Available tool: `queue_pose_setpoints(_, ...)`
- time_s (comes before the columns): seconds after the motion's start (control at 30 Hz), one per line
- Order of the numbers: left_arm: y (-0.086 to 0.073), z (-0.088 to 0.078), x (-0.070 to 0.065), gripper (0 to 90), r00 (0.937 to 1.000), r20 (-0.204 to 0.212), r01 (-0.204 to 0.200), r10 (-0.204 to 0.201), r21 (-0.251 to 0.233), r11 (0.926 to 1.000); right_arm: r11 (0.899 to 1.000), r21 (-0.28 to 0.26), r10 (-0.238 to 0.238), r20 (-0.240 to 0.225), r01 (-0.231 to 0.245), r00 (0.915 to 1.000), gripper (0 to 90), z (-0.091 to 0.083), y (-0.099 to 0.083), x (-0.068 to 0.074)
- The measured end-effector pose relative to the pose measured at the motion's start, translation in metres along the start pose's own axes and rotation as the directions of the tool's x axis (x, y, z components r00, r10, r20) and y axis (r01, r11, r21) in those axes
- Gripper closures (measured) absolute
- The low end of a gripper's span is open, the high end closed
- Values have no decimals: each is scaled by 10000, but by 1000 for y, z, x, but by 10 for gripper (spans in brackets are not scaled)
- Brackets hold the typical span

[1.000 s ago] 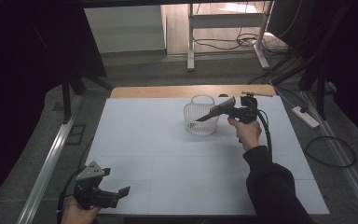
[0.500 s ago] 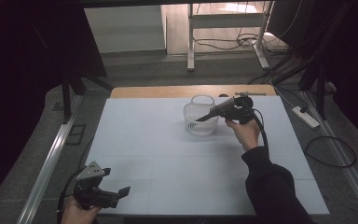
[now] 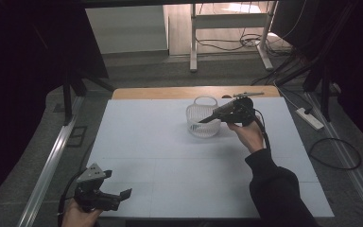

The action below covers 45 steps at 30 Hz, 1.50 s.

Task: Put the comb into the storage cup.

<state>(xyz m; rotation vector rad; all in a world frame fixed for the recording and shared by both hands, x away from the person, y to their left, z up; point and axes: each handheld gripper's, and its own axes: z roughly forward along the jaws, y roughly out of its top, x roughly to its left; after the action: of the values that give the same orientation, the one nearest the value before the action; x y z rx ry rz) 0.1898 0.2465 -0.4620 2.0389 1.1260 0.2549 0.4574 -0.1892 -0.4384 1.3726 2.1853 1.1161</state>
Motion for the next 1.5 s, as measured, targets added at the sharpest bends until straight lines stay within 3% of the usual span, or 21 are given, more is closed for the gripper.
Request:
queue_pose_setpoints(0.23,0,0,1,0,10000,53,46,-46,-10,10000,9982,597,17,-175,-6,9998,152,-1,-1,-1)
queue_pose_setpoints(0.47,0,-1,0,0,9998,-217,-23,22,-47,10000,9980,635,57,-527,-24,9986,66,-4,-1,-2)
queue_pose_setpoints(0.63,0,-1,0,0,9996,-281,61,-62,-23,10000,9979,586,-228,-527,258,9983,37,-7,-2,-1)
queue_pose_setpoints(0.83,0,-1,0,0,9991,-414,53,-52,29,10000,9968,550,-572,-297,588,9979,24,-12,-3,1)
queue_pose_setpoints(1.17,0,-1,0,0,9992,-407,67,-66,38,10000,9962,563,-641,-369,662,9973,20,-17,-7,1)
queue_pose_setpoints(1.5,0,-1,1,0,9993,-339,131,-131,13,9999,9926,600,-1029,-448,1055,9937,14,-25,-12,9)
